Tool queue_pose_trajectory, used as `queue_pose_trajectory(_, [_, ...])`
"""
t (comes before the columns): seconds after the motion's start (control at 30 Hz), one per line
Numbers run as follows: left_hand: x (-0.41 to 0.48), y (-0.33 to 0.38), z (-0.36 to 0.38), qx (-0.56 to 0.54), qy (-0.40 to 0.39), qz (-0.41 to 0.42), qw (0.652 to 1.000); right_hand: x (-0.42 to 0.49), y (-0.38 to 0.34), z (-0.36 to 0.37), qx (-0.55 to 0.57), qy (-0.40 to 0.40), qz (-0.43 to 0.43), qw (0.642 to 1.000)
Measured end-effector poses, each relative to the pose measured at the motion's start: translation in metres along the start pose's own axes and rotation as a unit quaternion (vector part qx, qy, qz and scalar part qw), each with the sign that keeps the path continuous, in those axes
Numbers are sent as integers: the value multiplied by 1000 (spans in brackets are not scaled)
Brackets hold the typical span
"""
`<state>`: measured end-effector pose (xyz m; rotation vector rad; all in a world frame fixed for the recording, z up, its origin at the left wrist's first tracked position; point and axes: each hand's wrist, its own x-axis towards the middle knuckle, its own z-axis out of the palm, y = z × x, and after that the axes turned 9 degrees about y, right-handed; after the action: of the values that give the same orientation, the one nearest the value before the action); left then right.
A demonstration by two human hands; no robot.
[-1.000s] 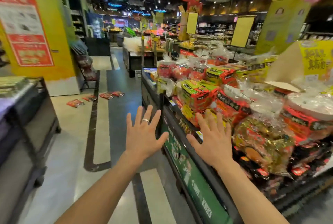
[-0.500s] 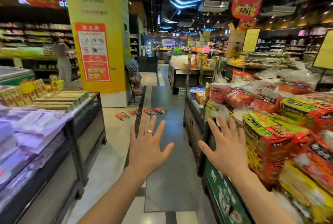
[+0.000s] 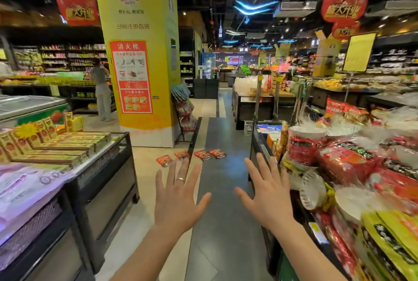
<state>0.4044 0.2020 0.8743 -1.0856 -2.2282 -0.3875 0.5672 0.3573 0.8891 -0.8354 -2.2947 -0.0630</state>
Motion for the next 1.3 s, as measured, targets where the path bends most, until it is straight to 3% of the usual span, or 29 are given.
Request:
queue_pose_trajectory(0.3, [135, 4, 138, -5, -5, -1, 1000, 138, 46, 130, -22, -10, -12, 1000])
queue_pose_trajectory(0.6, [330, -27, 302, -24, -9, 3, 1000, 330, 84, 270, -48, -45, -21, 998])
queue_pose_trajectory(0.9, [477, -34, 443, -39, -15, 19, 999, 480, 134, 394, -24, -49, 29, 998])
queue_pose_trajectory(1.3, [704, -10, 647, -2, -23, -49, 999, 720, 237, 591, 24, -61, 3, 998])
